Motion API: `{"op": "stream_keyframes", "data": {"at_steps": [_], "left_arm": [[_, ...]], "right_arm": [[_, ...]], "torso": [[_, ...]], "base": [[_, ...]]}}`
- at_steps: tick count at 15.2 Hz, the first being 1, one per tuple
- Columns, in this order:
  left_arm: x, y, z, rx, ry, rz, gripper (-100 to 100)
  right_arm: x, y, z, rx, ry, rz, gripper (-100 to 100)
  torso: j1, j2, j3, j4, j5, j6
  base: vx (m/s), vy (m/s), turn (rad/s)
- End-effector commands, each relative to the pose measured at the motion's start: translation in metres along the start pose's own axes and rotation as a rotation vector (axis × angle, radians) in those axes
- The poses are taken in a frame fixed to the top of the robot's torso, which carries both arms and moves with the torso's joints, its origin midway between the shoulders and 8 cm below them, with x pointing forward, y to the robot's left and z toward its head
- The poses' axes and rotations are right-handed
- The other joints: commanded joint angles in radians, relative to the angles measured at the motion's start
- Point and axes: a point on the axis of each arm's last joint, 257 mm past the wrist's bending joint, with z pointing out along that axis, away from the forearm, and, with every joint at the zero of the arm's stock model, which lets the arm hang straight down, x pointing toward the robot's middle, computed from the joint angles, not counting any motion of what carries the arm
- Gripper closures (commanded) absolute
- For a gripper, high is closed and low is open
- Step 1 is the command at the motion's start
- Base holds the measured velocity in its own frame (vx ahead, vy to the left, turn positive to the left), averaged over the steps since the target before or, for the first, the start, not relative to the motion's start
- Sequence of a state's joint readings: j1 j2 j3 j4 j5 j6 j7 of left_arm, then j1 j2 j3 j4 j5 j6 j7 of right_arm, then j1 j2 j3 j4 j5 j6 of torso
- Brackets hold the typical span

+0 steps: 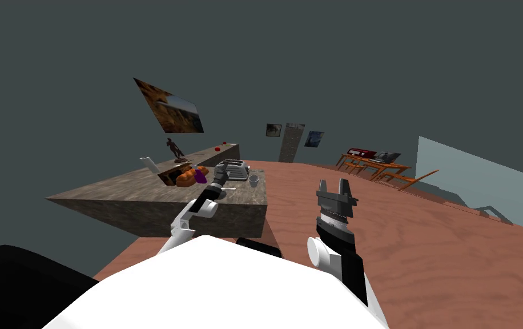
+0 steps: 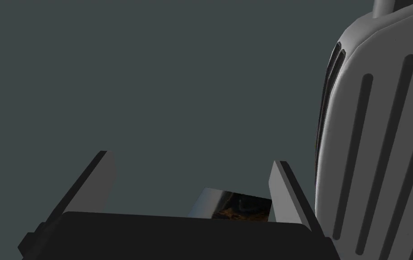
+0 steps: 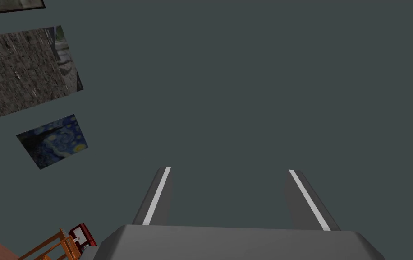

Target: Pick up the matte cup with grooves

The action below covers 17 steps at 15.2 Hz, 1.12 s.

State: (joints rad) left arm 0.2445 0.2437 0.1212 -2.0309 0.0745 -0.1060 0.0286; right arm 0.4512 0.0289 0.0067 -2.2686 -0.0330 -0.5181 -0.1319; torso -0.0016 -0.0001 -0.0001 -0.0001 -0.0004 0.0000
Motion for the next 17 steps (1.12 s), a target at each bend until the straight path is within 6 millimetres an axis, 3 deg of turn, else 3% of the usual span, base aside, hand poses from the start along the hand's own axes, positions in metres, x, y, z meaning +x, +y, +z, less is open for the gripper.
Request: {"op": "stream_keyframes", "data": {"at_steps": [1, 6, 7, 10, 11, 17], "left_arm": [[-0.002, 0.013, 0.011, -0.041, 0.001, 0.021, -100], [-0.006, 0.038, 0.019, -0.135, 0.000, 0.040, -100], [-0.009, 0.042, 0.030, -0.147, 0.000, 0.059, -100], [-0.009, 0.055, 0.027, -0.198, 0.000, 0.059, -100], [-0.013, 0.059, 0.038, -0.212, -0.001, 0.077, -100], [-0.017, 0.086, 0.042, -0.321, -0.002, 0.094, -100]], "right_arm": [[0.000, 0.000, 0.000, 0.000, 0.000, 0.000, 0], [0.000, 0.000, 0.000, 0.000, 0.000, 0.000, 0], [0.000, 0.000, 0.000, 0.000, 0.000, 0.000, 0], [0.000, 0.000, 0.000, 0.000, 0.000, 0.000, 0], [0.000, 0.000, 0.000, 0.000, 0.000, 0.000, 0], [0.000, 0.000, 0.000, 0.000, 0.000, 0.000, 0]], "torso": [[0.000, 0.000, 0.000, 0.000, 0.000, 0.000], [-0.001, 0.000, 0.000, 0.000, 0.000, 0.000], [-0.001, 0.000, 0.000, 0.000, 0.000, 0.000], [-0.001, 0.000, 0.000, 0.000, 0.000, 0.000], [0.000, 0.000, 0.000, 0.000, 0.000, 0.000], [-0.001, 0.000, 0.000, 0.000, 0.000, 0.000]], "base": [[-0.002, -0.024, -0.036], [0.000, -0.032, -0.037], [-0.006, -0.036, -0.040], [-0.001, -0.026, -0.023], [0.003, -0.021, -0.041], [0.002, -0.026, -0.033]]}}
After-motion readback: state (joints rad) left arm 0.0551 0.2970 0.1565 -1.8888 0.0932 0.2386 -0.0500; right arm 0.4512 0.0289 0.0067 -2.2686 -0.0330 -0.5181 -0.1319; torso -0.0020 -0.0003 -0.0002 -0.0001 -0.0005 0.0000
